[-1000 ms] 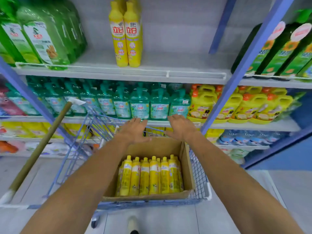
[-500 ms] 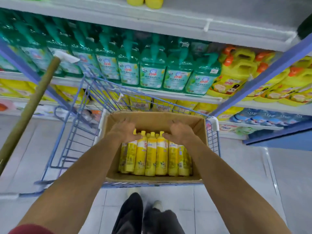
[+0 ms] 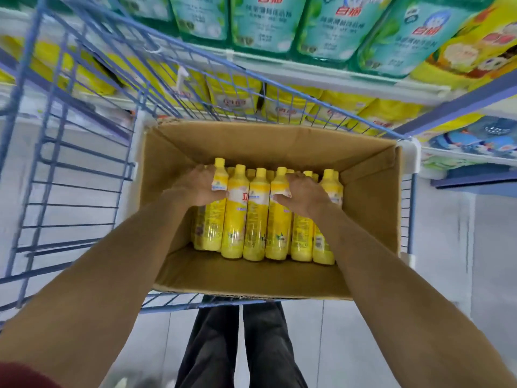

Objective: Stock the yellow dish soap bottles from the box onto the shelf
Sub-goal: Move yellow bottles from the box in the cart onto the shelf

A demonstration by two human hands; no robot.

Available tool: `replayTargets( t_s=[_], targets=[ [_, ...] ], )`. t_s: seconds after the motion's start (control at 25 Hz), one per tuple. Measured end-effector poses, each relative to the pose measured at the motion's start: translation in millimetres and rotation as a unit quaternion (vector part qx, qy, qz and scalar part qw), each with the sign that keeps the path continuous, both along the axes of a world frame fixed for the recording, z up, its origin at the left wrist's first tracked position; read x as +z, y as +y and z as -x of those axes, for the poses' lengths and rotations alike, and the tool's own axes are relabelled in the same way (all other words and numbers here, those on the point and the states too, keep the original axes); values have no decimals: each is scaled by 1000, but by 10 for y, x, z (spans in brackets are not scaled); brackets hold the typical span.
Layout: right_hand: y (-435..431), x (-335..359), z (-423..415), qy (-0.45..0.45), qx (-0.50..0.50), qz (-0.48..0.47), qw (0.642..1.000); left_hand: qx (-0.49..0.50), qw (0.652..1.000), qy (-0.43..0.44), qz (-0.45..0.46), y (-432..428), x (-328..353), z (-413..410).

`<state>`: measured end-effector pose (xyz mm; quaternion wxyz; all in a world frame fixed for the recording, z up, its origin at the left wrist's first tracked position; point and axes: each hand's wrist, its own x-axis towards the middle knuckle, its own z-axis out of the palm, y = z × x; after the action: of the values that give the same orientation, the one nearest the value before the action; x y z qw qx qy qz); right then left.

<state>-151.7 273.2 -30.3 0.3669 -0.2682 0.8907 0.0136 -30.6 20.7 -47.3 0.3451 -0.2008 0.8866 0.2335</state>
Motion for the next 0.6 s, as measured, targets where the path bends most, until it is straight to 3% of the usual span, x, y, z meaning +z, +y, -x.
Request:
replayTargets(
  t_s=[0.16, 0.32, 0.6],
  targets=[
    [-77, -347, 51, -7, -63, 24, 998, 68, 996, 48, -32, 70, -360, 12],
    [-91, -507, 83, -10, -144, 61, 988, 180, 979, 97, -7, 210, -479, 50],
    [-61, -393, 106, -55, -233, 96, 966, 342, 934, 43, -89, 159, -544, -107]
  ],
)
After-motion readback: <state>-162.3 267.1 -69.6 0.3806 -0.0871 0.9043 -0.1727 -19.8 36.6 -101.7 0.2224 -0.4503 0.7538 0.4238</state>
